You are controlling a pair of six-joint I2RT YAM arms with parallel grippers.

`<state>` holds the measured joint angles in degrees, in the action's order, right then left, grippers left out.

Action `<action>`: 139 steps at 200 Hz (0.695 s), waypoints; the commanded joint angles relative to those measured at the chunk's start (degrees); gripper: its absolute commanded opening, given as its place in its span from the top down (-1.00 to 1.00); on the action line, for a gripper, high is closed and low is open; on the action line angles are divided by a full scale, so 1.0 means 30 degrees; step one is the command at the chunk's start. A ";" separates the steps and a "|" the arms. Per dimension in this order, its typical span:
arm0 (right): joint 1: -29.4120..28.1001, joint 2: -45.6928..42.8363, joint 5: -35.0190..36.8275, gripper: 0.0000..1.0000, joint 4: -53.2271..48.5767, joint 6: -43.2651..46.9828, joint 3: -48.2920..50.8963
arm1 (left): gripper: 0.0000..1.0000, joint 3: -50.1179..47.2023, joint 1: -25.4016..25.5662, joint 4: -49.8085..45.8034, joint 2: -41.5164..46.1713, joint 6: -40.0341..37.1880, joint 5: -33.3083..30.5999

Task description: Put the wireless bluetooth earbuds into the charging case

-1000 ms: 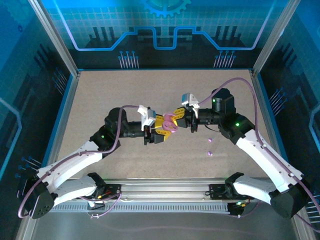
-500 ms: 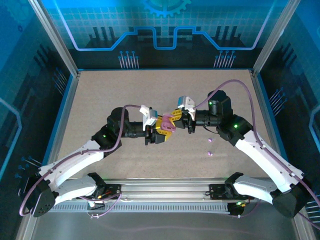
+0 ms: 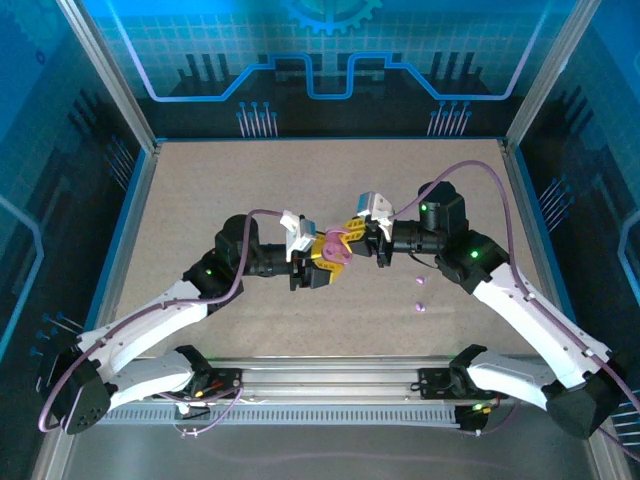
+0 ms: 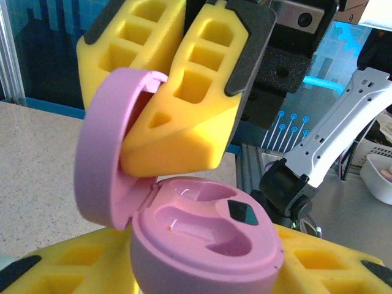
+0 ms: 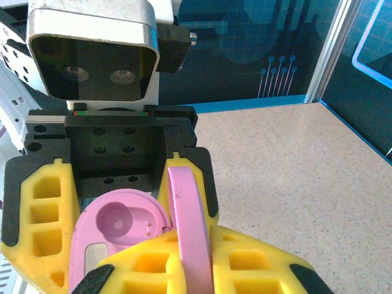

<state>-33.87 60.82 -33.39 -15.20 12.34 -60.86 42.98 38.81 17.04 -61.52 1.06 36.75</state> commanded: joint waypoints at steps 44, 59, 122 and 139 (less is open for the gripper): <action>-0.0338 -0.0337 0.0002 0.74 -0.0001 0.0399 -0.0221 | -0.12 0.0469 0.0135 0.0759 -0.0046 -0.0035 0.0156; -0.0378 -0.0322 0.0053 0.74 0.0021 0.0432 -0.0229 | -0.14 0.0491 0.0187 0.0800 -0.0042 -0.0002 0.0142; -0.0459 -0.0264 0.0427 0.74 0.0045 0.0417 -0.0177 | -0.10 0.0489 0.0239 0.0832 -0.0136 0.0028 0.0231; -0.0488 -0.0219 0.0532 0.73 0.0002 0.0439 -0.0192 | -0.10 0.0479 0.0258 0.0887 -0.0141 0.0060 0.0222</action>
<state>-34.24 60.75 -32.88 -15.22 12.73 -60.86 42.98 39.07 17.89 -61.58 1.19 36.75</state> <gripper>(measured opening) 0.135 0.551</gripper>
